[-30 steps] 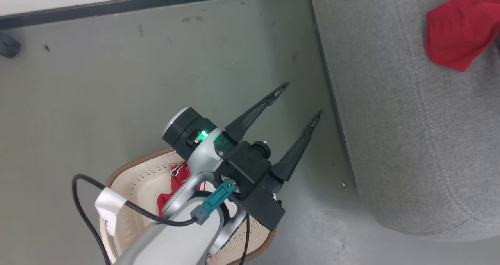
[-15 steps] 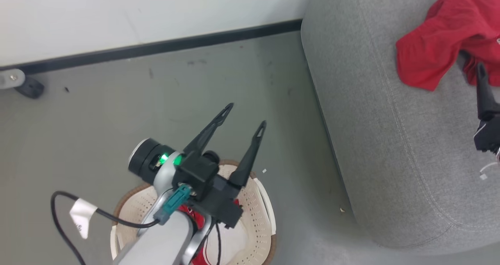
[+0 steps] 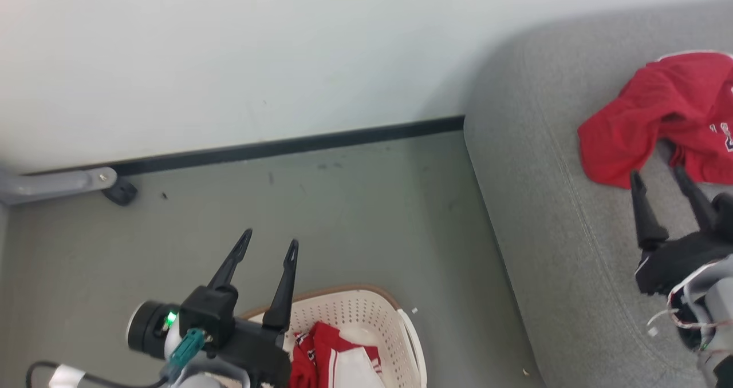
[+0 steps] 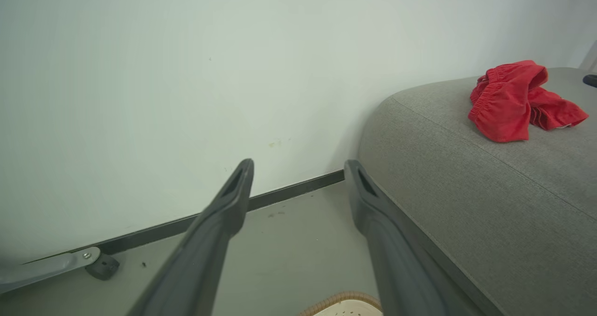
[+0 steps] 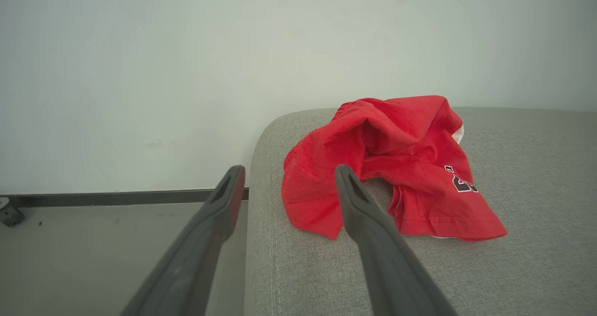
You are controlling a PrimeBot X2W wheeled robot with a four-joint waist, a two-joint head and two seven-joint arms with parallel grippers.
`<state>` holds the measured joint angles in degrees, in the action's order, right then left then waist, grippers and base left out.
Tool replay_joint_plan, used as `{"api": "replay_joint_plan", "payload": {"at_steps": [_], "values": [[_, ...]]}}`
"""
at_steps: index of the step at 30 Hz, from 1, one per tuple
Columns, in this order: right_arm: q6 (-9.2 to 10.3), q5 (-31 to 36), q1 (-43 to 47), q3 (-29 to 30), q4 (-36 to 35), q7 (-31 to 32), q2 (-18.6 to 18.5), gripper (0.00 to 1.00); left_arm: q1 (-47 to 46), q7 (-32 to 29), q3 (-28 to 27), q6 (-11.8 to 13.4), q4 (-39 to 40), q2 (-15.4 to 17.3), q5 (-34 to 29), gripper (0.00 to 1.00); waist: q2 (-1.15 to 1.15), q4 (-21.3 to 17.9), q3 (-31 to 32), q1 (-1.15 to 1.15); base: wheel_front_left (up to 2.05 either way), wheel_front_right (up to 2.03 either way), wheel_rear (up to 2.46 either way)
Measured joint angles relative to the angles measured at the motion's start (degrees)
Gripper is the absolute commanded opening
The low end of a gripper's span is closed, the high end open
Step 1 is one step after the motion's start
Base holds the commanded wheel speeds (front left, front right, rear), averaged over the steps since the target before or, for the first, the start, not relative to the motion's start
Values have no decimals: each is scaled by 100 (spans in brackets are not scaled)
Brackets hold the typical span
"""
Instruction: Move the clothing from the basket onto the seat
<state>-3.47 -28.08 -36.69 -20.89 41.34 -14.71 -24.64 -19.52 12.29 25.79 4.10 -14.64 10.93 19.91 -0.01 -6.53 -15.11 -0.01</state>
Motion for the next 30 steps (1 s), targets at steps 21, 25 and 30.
{"api": "replay_joint_plan", "payload": {"at_steps": [21,25,30], "values": [[683,403,2243,-203,-1875,1,702,100,1873,164,-923,220,143,294,423,100,0,494,1486,0,0,0,0],[781,534,2600,-218,-2256,0,725,100,2120,170,-1042,250,305,283,424,100,0,477,1614,0,0,0,0],[859,612,2885,-192,-2613,0,759,100,2240,198,-1183,253,483,221,423,100,1,431,1647,1,0,0,0]]}}
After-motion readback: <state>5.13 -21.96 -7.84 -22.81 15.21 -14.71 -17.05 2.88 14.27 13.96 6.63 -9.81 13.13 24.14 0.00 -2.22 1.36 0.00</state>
